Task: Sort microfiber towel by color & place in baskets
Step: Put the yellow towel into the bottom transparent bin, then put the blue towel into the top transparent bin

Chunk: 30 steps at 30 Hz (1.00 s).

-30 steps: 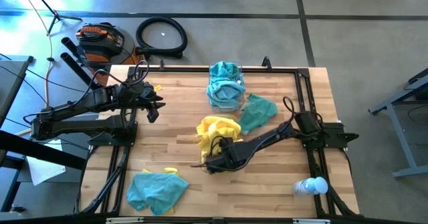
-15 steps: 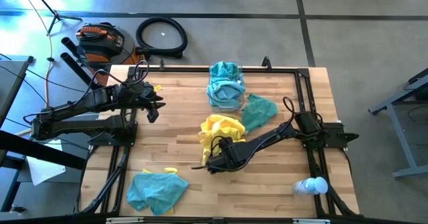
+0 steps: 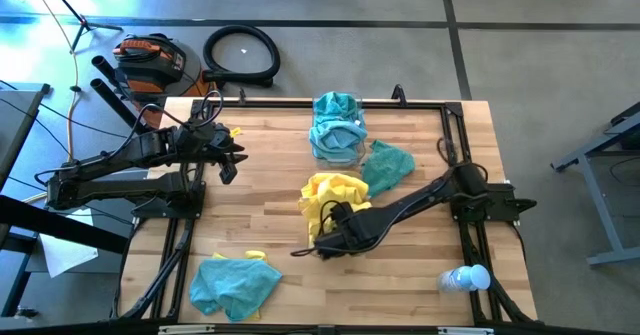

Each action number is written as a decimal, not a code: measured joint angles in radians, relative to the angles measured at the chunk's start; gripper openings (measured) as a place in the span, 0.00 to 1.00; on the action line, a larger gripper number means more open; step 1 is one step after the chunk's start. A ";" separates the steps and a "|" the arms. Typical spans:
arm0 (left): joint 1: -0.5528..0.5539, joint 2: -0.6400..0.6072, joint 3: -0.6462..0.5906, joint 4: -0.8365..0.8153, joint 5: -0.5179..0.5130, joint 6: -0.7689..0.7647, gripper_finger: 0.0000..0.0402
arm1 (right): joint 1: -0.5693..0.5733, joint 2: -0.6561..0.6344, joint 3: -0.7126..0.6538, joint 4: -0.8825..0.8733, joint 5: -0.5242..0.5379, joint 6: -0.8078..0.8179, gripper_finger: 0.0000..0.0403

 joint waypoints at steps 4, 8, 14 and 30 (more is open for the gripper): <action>0.000 0.000 0.000 0.001 0.000 0.000 0.30 | 0.005 -0.053 0.000 -0.005 0.048 0.002 0.00; 0.000 0.000 0.000 0.000 0.000 0.000 0.30 | 0.010 -0.109 0.001 -0.012 0.071 0.004 0.00; 0.000 0.000 0.000 0.001 0.000 0.000 0.30 | 0.022 -0.166 0.001 -0.019 0.074 -0.035 0.00; -0.043 0.000 0.000 -0.007 0.003 -0.109 0.30 | 0.069 -0.446 -0.259 -0.281 0.150 -0.043 0.00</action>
